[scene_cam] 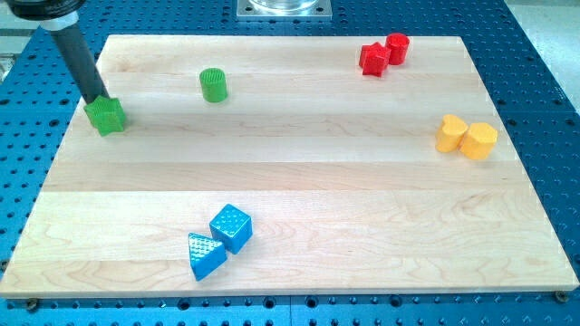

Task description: Slide the green circle to the top left of the green star

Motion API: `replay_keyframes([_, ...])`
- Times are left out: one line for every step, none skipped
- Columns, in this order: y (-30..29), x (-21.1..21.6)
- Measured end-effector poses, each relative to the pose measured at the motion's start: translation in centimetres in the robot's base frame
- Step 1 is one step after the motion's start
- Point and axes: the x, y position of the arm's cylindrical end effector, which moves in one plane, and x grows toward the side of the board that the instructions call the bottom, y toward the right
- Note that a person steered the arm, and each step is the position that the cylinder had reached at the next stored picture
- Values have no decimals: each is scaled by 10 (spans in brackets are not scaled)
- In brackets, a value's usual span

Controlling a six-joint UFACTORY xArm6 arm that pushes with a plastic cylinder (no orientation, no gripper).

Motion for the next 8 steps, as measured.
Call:
replay_keyframes([1,37])
replay_keyframes([45,37])
replay_keyframes([126,41])
replay_keyframes([187,19])
replay_keyframes([189,-32])
replay_keyframes([123,-42])
replay_keyframes([74,-35])
replay_keyframes([113,-73])
